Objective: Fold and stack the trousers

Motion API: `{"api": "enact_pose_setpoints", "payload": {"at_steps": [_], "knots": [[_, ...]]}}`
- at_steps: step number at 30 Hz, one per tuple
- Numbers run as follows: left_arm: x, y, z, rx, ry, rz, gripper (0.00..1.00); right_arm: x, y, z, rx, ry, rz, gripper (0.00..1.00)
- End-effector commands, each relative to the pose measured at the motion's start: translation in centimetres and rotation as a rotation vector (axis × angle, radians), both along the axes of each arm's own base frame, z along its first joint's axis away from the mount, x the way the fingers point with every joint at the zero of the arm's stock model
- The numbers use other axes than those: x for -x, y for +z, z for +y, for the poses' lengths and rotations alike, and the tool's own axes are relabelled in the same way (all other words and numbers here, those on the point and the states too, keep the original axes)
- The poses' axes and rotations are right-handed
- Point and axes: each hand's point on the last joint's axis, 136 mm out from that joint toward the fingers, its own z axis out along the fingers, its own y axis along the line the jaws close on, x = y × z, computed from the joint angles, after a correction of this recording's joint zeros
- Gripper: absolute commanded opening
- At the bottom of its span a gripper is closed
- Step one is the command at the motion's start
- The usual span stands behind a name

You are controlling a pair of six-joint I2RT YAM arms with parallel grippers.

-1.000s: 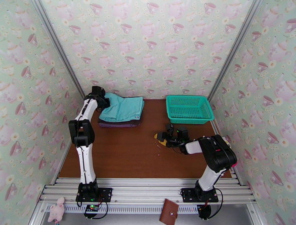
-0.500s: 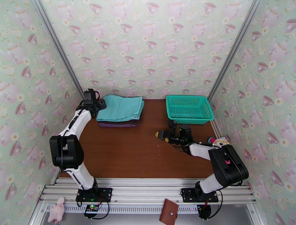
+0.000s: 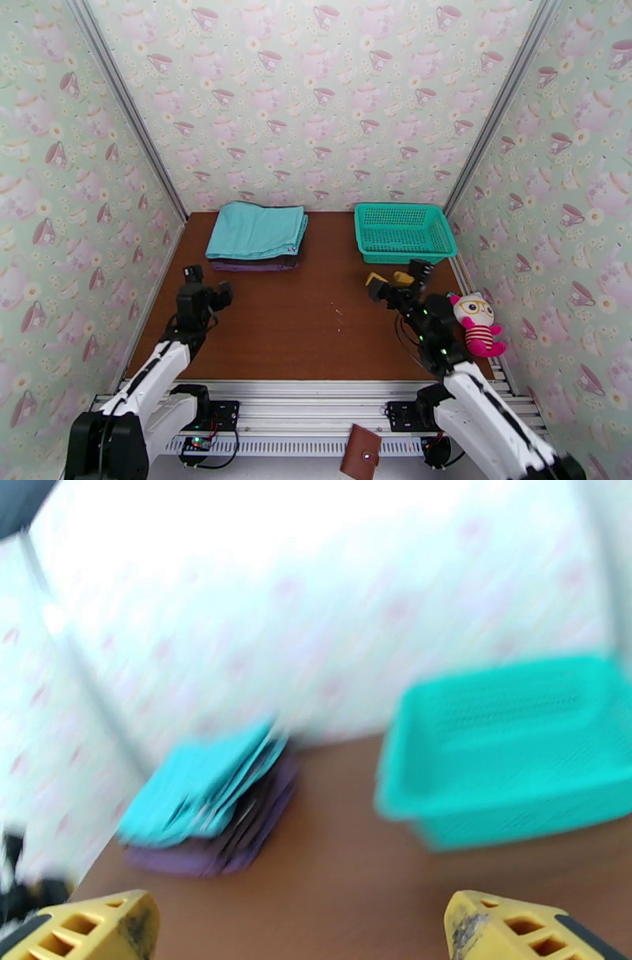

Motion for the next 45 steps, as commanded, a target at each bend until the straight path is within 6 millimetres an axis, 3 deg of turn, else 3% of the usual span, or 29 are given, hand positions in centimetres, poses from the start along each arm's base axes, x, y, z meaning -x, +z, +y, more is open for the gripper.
{"api": "enact_pose_setpoints", "payload": {"at_steps": [1, 4, 6, 10, 13, 14, 18, 20, 23, 27, 34, 37, 45], "knots": [[-1.7, 4.6, 1.0, -0.072, 0.021, -0.234, 1.0, 1.1, -4.7, -6.4, 0.281, -0.359, 0.065, 0.99], [-2.0, 5.6, 1.3, -0.048, 0.018, -0.368, 1.0, 0.7, -6.8, -5.4, 0.366, -0.29, 0.086, 0.99], [-2.9, 5.6, 1.3, -0.02, 0.006, -0.393, 1.0, -0.1, -7.2, -4.8, 0.397, -0.263, 0.079, 0.99], [-5.1, 6.0, 0.7, -0.047, -0.053, -0.46, 1.0, -1.8, -6.9, -5.9, 0.417, -0.324, 0.057, 0.99], [-6.7, 3.8, -0.6, -0.05, -0.142, -0.456, 1.0, -3.5, -7.6, -5.9, 0.404, -0.308, 0.067, 0.99], [-7.2, 3.9, -1.5, -0.062, -0.196, -0.47, 1.0, -4.1, -7.9, -5.9, 0.401, -0.3, 0.072, 0.99], [-9.3, 2.9, -1.9, -0.05, -0.216, -0.35, 1.0, -6.1, -9.5, -5.6, 0.399, -0.279, 0.074, 0.99], [-9.6, 2.5, -3.0, -0.05, -0.276, -0.309, 1.0, -6.8, -10.0, -5.1, 0.407, -0.251, 0.1, 0.99], [-9.3, 2.6, -2.1, -0.056, -0.22, -0.327, 1.0, -7.3, -9.8, -4.9, 0.345, -0.221, 0.093, 0.99], [-8.7, 3.0, -1.8, -0.062, -0.195, -0.365, 1.0, -6.4, -10.6, -5.1, 0.307, -0.237, 0.021, 1.0], [-9.5, 2.7, -2.3, -0.066, -0.222, -0.325, 1.0, -10.9, -13.5, -3.9, 0.375, -0.174, 0.202, 0.99], [-9.5, 2.7, -2.2, -0.07, -0.218, -0.323, 1.0, -12.6, -14.1, -5.2, 0.316, -0.167, 0.294, 1.0], [-9.6, 2.6, -2.2, -0.073, -0.211, -0.318, 1.0, -12.6, -14.1, -5.4, 0.305, -0.161, 0.296, 0.99]]}}
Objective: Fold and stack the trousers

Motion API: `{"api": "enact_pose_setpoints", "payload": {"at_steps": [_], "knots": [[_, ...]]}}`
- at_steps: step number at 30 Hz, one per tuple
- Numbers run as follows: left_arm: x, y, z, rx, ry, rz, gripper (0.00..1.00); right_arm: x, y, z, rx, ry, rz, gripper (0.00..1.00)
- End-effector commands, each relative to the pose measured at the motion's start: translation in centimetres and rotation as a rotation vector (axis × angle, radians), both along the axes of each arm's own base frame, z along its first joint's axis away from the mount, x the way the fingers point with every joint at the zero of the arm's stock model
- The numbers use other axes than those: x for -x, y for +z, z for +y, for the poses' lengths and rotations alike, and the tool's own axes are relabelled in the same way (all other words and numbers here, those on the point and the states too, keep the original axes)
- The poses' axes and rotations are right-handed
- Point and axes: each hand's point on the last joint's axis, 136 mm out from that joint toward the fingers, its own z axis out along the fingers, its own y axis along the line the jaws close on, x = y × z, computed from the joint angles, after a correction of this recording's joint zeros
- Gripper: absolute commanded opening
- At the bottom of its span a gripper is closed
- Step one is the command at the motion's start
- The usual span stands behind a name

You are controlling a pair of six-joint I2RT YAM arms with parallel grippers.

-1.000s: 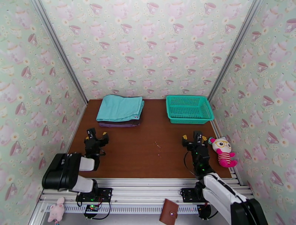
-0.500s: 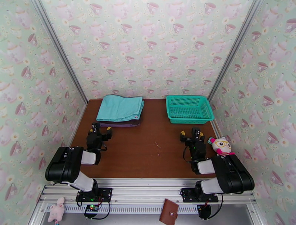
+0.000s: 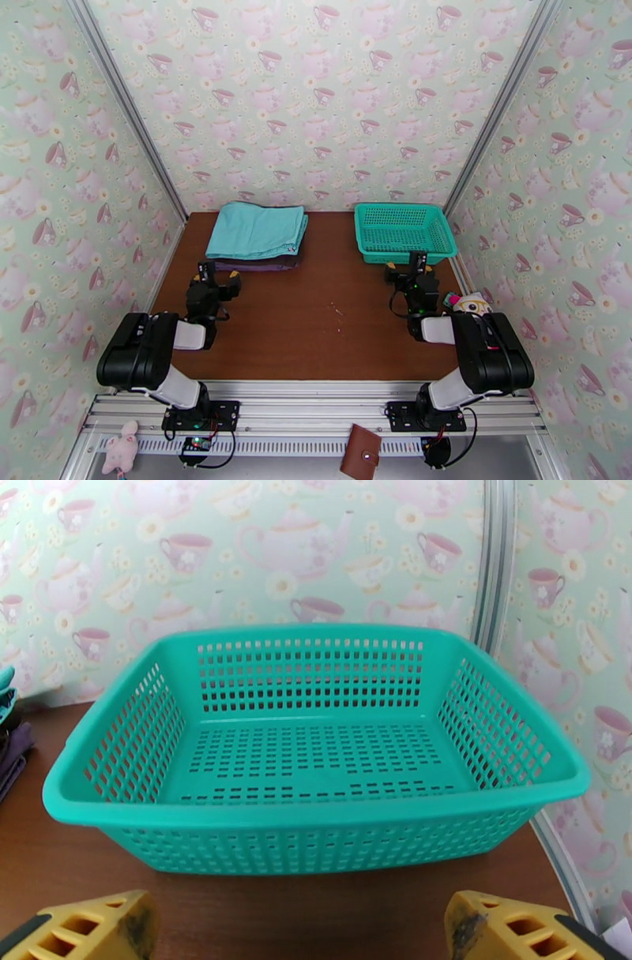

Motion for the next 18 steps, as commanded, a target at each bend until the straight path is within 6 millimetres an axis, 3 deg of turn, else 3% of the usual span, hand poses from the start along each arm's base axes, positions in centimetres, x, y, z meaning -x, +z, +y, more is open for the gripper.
{"api": "enact_pose_setpoints", "payload": {"at_steps": [1, 18], "knots": [[-0.5, 0.78, -0.14, -0.02, 0.0, -0.016, 1.0, 0.26, -0.85, 0.51, -0.026, 0.022, 0.041, 1.0], [-0.9, 0.61, -0.54, -0.073, 0.022, 0.011, 1.0, 0.24, -0.82, 0.46, -0.026, 0.021, 0.04, 1.0]]}}
